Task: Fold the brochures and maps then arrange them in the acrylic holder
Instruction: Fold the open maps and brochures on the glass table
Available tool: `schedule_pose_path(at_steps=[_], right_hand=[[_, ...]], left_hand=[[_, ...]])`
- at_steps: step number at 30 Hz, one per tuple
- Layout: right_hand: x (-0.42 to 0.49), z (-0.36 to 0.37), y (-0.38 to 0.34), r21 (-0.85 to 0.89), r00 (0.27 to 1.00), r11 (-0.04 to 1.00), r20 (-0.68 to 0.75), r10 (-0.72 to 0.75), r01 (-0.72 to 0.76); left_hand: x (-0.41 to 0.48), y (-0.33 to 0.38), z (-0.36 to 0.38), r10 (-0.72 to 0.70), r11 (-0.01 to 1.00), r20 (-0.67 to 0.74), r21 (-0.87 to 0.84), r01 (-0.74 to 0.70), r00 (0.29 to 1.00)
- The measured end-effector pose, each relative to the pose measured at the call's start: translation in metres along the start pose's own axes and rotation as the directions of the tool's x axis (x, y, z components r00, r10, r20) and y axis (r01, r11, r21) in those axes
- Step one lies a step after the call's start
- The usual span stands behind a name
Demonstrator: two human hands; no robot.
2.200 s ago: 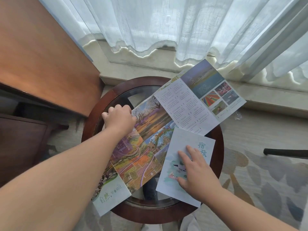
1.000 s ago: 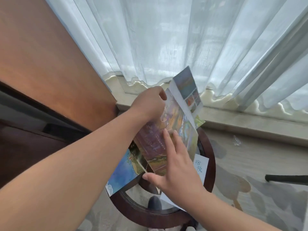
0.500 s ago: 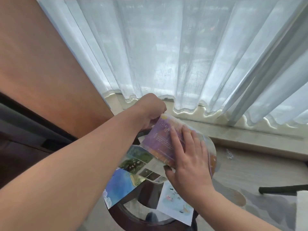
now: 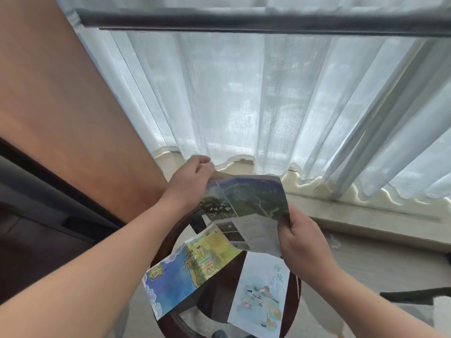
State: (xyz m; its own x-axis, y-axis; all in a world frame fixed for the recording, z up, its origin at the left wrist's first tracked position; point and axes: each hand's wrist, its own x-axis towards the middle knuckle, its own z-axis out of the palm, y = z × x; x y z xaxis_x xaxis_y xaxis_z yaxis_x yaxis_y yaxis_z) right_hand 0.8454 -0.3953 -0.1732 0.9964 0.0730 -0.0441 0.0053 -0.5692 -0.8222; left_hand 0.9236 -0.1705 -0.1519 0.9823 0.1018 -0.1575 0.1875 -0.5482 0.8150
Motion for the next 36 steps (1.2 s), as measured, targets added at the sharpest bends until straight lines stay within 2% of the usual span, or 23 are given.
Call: schedule_pose_path(at_steps=[2,4,9,11,13,15,17,21,23,25,28,30,31,36], right_hand=[[-0.001,-0.005,-0.001,0.026,1.000,1.000,0.009,0.003,-0.003],[-0.001,-0.009,-0.001,0.046,1.000,0.999,0.010,0.010,-0.010],[-0.001,-0.012,-0.002,0.095,0.999,0.995,0.029,0.030,-0.032],[0.000,-0.011,-0.003,0.127,0.998,0.991,0.062,0.030,-0.038],[0.001,-0.011,-0.006,0.183,0.994,0.983,0.108,0.015,-0.035],[0.002,-0.008,-0.008,0.242,0.990,0.969,0.144,0.004,-0.039],[0.003,-0.003,-0.009,0.312,0.984,0.948,0.177,0.013,-0.069],[0.005,-0.001,-0.011,0.503,0.962,0.858,0.272,-0.036,-0.110],[0.005,-0.002,-0.009,0.505,0.955,0.856,0.292,-0.053,-0.107],[0.008,-0.003,-0.004,0.455,0.970,0.882,0.243,0.008,-0.122],[0.015,-0.004,0.000,0.448,0.976,0.870,0.160,0.148,-0.206],[0.019,-0.007,-0.001,0.487,0.970,0.840,0.166,0.179,-0.238],[0.022,-0.008,-0.002,0.509,0.969,0.826,0.171,0.179,-0.242],[0.036,-0.013,-0.010,0.584,0.968,0.778,0.214,0.127,-0.232]], left_hand=[[-0.001,-0.016,-0.007,-0.073,0.995,-0.002,0.061,0.073,0.997],[-0.004,-0.027,-0.010,-0.132,0.981,0.060,0.153,0.121,0.989],[-0.012,-0.025,-0.011,-0.170,0.959,0.128,0.251,0.134,0.977],[-0.015,-0.016,-0.009,-0.151,0.983,0.244,0.142,0.118,0.958],[-0.019,-0.002,-0.006,-0.112,0.989,0.389,-0.044,0.140,0.914],[-0.024,0.017,0.000,-0.067,0.950,0.501,-0.231,0.208,0.863],[-0.029,0.032,0.011,-0.020,0.895,0.548,-0.362,0.259,0.836],[-0.034,0.042,0.032,-0.017,0.843,0.541,-0.444,0.304,0.841],[-0.036,0.041,0.036,-0.031,0.831,0.529,-0.458,0.316,0.848],[-0.035,0.039,0.038,-0.038,0.841,0.495,-0.454,0.295,0.868],[-0.031,0.030,0.043,-0.079,0.943,0.361,-0.274,0.186,0.929],[-0.027,0.022,0.045,-0.129,0.972,0.261,-0.156,0.173,0.957],[-0.026,0.019,0.046,-0.142,0.972,0.234,-0.149,0.180,0.962],[-0.024,0.014,0.050,-0.130,0.916,0.270,-0.336,0.220,0.954]])
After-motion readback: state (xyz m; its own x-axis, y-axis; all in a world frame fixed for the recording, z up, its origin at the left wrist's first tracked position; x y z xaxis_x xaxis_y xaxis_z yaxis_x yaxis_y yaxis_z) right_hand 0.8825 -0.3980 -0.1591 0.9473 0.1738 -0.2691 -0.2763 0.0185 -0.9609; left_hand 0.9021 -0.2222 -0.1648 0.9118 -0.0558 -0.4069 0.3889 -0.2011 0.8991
